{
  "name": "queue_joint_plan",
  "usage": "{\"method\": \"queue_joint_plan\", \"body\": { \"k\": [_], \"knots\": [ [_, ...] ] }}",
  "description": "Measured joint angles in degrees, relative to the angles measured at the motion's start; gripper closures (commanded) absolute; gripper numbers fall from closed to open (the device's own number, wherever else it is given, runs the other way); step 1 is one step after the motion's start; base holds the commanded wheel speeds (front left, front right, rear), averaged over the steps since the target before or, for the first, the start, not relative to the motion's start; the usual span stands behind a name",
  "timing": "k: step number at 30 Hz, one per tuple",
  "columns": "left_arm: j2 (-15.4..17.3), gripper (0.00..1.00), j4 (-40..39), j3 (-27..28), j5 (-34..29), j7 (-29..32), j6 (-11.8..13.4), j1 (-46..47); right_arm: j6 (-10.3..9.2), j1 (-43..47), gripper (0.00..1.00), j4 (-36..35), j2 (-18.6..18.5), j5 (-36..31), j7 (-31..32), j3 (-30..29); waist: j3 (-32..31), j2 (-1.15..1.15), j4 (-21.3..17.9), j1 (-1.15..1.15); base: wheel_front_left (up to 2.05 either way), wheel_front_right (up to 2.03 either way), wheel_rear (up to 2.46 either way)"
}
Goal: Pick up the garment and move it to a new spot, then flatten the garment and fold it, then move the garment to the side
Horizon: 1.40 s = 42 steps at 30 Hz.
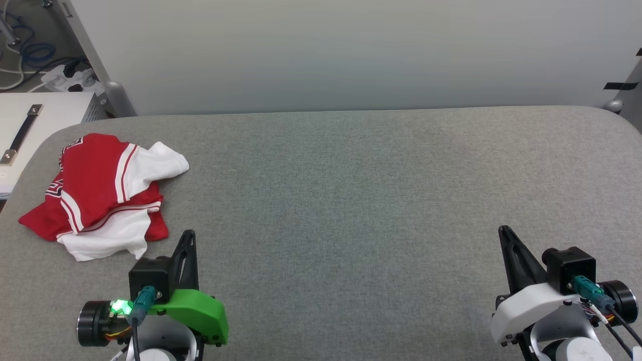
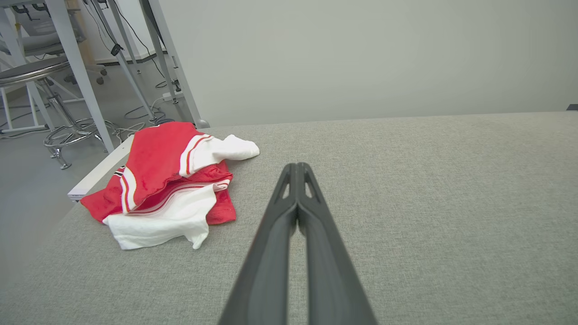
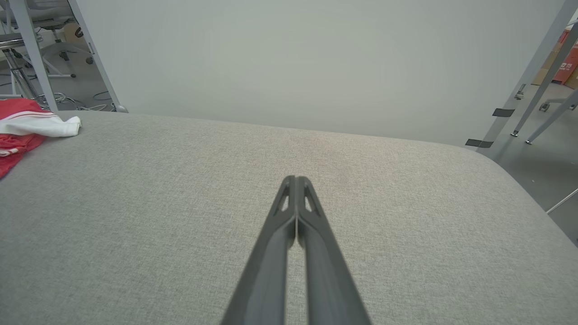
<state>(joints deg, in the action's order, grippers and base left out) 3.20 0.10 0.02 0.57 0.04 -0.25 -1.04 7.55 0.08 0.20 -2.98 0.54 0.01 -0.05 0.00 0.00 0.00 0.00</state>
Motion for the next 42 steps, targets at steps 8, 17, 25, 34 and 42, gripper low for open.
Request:
{"method": "queue_joint_plan", "body": {
  "k": [8, 17, 25, 34, 42],
  "knots": [
    [0.00, 1.00, 0.00, 0.00, 0.00, 0.00, 0.00, 0.00, 0.00, 0.00, 1.00, 0.00, 0.00, 0.00, 0.00, 0.01, 0.00, 0.00, 0.00, 0.00, 0.00, 0.00, 0.00],
    [0.00, 1.00, 0.00, 0.02, 0.00, 0.00, 0.00, 0.01, 0.00, 0.00, 1.00, 0.00, 0.01, 0.00, 0.00, 0.00, 0.00, 0.00, 0.00, 0.00, 0.00, 0.00, 0.00],
    [0.00, 1.00, 0.00, 0.01, 0.00, 0.00, 0.00, 0.01, 0.00, 0.00, 1.00, 0.00, 0.01, 0.00, 0.00, 0.01, 0.00, 0.00, 0.00, 0.00, 0.00, 0.00, 0.00],
    [0.03, 0.00, 0.08, -0.03, 0.04, -0.01, -0.01, -0.05, 0.00, 0.00, 0.00, 0.09, 0.00, 0.12, -0.01, -0.04, 0.02, 0.00, -0.01, 0.00, 0.00, 0.00, 0.00],
    [0.03, 0.00, 0.93, -0.56, 0.59, -0.75, 0.00, -0.05, 0.00, 0.00, 0.00, 0.38, 0.00, 0.75, -0.77, -0.32, 0.07, 0.00, -0.06, 0.00, 0.00, 0.00, 0.00]
  ]
}}
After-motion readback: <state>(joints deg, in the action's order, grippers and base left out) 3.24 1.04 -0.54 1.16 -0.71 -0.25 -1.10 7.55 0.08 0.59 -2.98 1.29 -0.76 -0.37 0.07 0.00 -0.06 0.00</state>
